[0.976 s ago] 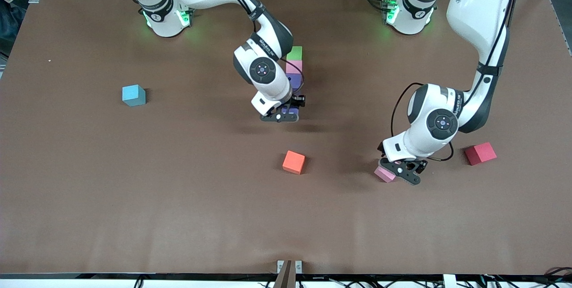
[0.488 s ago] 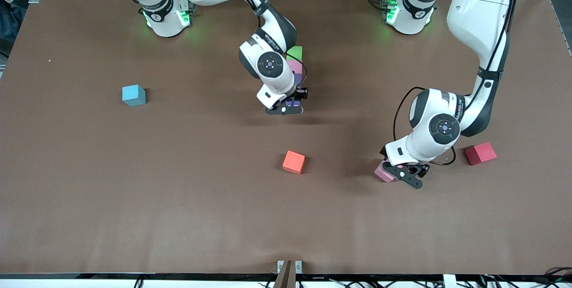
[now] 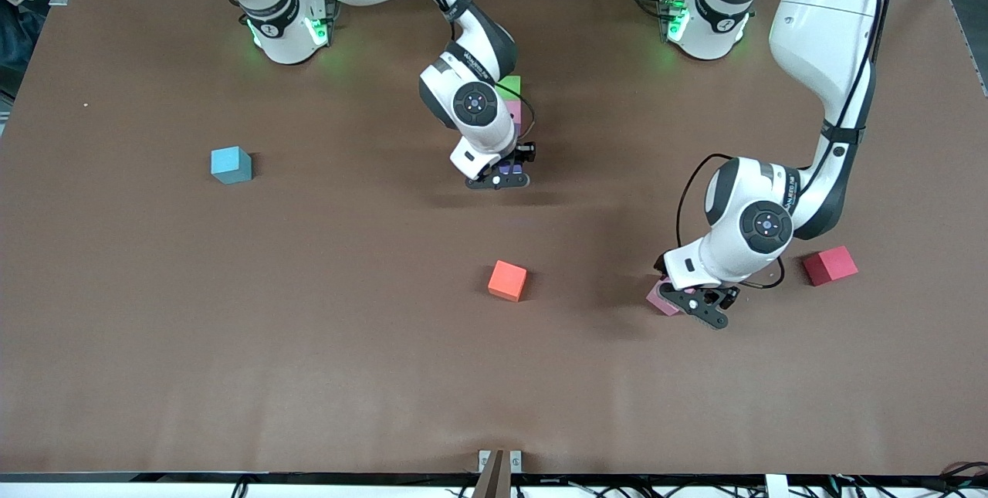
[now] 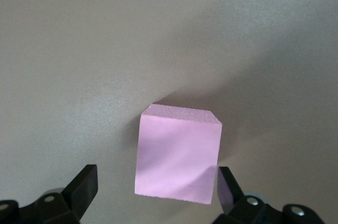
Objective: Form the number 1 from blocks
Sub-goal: 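Place purple at column end with the right gripper while the left gripper reaches pink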
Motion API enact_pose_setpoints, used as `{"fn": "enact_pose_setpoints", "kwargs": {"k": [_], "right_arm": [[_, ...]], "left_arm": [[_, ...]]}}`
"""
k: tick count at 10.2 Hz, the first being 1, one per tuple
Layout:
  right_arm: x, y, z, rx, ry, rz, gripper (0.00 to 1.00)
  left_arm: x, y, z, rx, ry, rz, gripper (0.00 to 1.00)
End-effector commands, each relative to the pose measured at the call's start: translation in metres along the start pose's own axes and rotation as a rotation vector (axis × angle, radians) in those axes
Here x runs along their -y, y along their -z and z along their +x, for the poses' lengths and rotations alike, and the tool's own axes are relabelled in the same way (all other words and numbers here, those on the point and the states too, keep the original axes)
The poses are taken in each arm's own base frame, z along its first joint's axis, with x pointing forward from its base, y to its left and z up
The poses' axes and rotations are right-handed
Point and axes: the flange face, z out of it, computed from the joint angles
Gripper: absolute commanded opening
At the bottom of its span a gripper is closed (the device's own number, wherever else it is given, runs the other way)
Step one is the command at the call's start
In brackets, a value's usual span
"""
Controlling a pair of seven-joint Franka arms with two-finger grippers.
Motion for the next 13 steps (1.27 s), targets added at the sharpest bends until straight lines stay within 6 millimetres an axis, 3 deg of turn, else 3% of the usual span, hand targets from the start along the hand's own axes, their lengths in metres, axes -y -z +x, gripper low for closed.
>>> {"fn": "enact_pose_setpoints", "kwargs": {"k": [1,3,4,6,8,10,11,12,13], "right_arm": [[-0.006,0.004,-0.007,-0.005,-0.009,-0.007,0.98],[-0.008,0.02,-0.002,-0.016,-0.016,0.005,1.0],[-0.015,0.04,0.005,-0.028,-0.033,0.022,1.0],[-0.041,0.09,0.017,-0.035,-0.065,0.054,1.0],[-0.075,0.138,0.044,-0.059,-0.114,0.063,1.0],[-0.115,0.203,0.069,-0.212,-0.037,-0.007,1.0],[-0.135,0.235,0.075,-0.257,-0.023,-0.056,1.0],[-0.167,0.268,0.082,-0.275,-0.02,-0.094,1.0],[-0.195,0.293,0.086,-0.273,0.002,-0.111,1.0]], "left_arm": [[0.001,-0.005,0.004,-0.007,-0.001,-0.015,1.0],[0.0,-0.009,0.005,-0.012,0.0,-0.014,1.0],[-0.002,-0.012,0.005,-0.011,-0.003,-0.015,1.0],[-0.005,-0.016,0.006,-0.011,-0.006,-0.016,1.0],[-0.009,-0.022,0.006,-0.014,-0.011,-0.016,1.0],[-0.01,-0.028,0.007,-0.018,-0.011,-0.016,1.0],[-0.011,-0.028,0.007,-0.019,-0.014,-0.015,0.92],[-0.013,-0.032,0.008,-0.022,-0.008,-0.015,0.69],[-0.014,-0.031,0.009,-0.029,0.012,-0.023,0.32]]}}
